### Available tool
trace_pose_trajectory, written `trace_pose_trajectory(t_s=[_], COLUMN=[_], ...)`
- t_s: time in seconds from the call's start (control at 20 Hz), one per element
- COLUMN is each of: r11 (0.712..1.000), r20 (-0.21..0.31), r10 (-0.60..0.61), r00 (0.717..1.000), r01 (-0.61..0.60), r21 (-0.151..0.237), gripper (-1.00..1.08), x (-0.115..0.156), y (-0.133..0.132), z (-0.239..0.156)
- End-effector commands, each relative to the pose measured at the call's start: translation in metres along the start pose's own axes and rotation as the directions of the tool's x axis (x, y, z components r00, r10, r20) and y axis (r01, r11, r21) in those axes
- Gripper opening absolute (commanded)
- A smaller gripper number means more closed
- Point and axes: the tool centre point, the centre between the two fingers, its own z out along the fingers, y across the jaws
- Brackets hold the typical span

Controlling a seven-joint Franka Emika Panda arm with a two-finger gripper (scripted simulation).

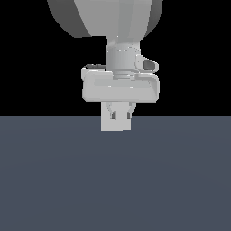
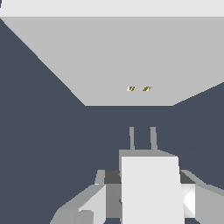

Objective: Plug the charger into the wall socket.

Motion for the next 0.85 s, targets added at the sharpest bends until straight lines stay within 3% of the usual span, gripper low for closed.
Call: trace_pose_trajectory(t_s=[0.0, 0.45, 0.8], r11=[1.0, 1.0, 1.0], r20=[0.0, 0.0, 0.0], r10=[0.0, -0.001, -0.001], r00=[1.0, 1.0, 1.0], r01=[0.0, 0.001, 0.001], r21=[0.0, 0.0, 0.0], gripper=[-1.0, -1.0, -1.0], x=[0.006, 0.036, 0.043], y=[0.0, 0.0, -0.001], z=[0.001, 0.007, 0.008])
